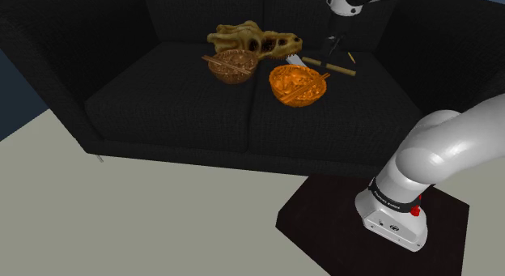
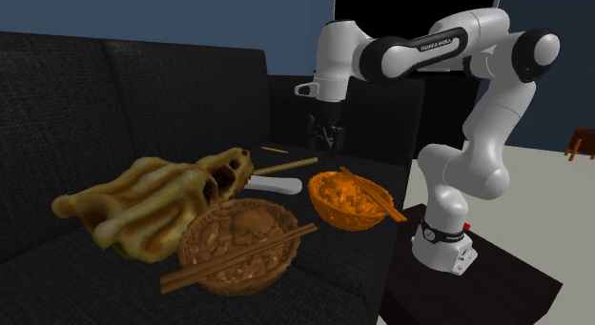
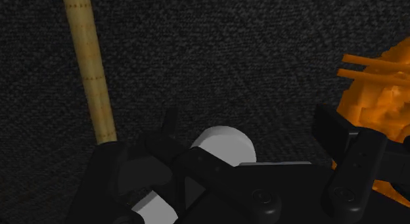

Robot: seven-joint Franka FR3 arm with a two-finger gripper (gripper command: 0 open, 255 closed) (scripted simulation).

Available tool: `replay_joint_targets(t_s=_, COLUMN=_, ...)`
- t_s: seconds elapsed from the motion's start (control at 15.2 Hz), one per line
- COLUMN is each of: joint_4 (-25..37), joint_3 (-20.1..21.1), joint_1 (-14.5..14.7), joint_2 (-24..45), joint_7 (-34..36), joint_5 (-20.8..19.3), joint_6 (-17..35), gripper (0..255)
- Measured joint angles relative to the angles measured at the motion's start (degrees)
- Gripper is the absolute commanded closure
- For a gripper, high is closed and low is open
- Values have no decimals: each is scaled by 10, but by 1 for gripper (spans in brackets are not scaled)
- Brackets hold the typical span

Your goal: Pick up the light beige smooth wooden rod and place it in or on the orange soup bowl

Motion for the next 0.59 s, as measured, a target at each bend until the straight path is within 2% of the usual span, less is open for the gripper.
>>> replay_joint_targets(t_s=0.59, joint_4=67, joint_3=-87, joint_1=-15, joint_2=134, joint_7=-98, joint_5=-2, joint_6=104, gripper=0)
